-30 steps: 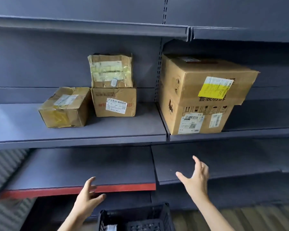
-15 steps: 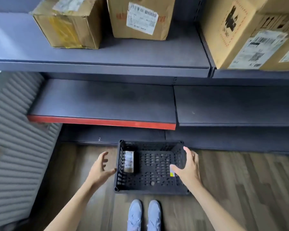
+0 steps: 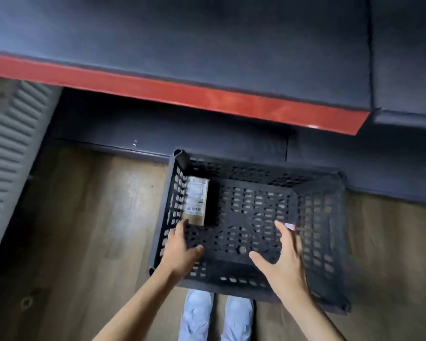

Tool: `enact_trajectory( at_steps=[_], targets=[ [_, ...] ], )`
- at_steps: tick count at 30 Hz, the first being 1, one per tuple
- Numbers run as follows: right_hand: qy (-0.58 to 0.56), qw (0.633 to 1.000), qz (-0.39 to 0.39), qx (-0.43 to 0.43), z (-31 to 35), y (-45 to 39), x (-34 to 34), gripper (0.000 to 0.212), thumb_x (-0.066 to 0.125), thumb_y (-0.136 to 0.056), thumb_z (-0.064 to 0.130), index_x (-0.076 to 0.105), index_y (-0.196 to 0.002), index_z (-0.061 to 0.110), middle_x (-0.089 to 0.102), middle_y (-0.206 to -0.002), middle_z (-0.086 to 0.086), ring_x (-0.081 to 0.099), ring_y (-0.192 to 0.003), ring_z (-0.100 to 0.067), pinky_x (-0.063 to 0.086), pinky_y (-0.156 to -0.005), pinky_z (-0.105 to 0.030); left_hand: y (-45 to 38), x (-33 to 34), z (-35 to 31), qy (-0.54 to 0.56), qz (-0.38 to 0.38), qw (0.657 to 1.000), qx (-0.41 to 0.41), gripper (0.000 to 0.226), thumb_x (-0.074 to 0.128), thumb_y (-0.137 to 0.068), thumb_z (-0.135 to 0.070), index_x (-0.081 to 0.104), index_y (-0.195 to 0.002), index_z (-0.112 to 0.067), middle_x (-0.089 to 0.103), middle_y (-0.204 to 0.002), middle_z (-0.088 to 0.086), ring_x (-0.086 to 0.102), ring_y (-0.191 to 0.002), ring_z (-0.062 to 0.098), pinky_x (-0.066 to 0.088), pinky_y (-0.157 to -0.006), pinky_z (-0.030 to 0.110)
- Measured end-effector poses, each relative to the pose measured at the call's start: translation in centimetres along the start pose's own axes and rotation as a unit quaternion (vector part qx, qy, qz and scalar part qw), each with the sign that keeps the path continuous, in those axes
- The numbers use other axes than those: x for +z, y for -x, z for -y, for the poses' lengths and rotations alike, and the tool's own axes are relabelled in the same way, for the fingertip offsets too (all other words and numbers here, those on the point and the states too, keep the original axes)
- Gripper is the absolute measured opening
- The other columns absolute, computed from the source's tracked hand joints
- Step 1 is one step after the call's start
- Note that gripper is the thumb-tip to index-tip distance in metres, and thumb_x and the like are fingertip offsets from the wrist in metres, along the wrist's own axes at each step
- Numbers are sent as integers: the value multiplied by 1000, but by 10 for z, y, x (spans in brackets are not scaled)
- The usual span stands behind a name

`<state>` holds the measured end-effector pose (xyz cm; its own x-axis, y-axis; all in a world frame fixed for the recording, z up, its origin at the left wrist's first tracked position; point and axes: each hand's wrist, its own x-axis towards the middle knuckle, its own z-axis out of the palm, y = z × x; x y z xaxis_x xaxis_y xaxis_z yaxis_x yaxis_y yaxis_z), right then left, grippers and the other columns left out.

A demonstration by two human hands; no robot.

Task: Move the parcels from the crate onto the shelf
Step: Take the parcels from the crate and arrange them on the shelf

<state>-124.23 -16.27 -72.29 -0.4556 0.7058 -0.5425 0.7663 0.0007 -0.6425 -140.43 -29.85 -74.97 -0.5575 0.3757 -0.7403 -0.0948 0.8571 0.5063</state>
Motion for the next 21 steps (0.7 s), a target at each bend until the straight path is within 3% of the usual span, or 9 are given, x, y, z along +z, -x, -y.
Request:
enact_trajectory(
  at_steps=[8,12,16,21],
  targets=[
    [-2,1000,2,3,-83,-79,71,78,77,-71,21,35,-135,29,29,-120,11,38,-119,-11,33,-105,-30,-143,78,57,-46,-62,994,-77,98,71,-76,-22,4,-147,-16,17,-145,23,23,-133,42,26,-112,52],
    [3,1000,10,16,-103,-90,76,77,77,-71,21,36,-135,29,29,-119,13,38,-111,-6,34,-102,-27,-169,102,64,-85,-96,984,-127,104,68,-80,-30,-9,-147,-12,-5,-153,27,3,-141,45,10,-116,53],
    [8,999,24,28,-110,-93,68,74,76,-72,23,35,-133,33,28,-119,17,37,-113,-4,33,-102,-27,-175,114,59,-124,-159,967,-155,107,67,-81,-37,-11,-146,-6,-2,-154,25,6,-141,43,11,-115,51],
    [14,999,42,30,-106,-99,58,72,74,-74,24,35,-133,33,27,-120,17,36,-114,-3,33,-103,-28,-182,115,49,-82,-167,965,-187,111,71,-77,-36,-10,-146,-2,-4,-155,25,2,-144,39,8,-115,49]
  ],
)
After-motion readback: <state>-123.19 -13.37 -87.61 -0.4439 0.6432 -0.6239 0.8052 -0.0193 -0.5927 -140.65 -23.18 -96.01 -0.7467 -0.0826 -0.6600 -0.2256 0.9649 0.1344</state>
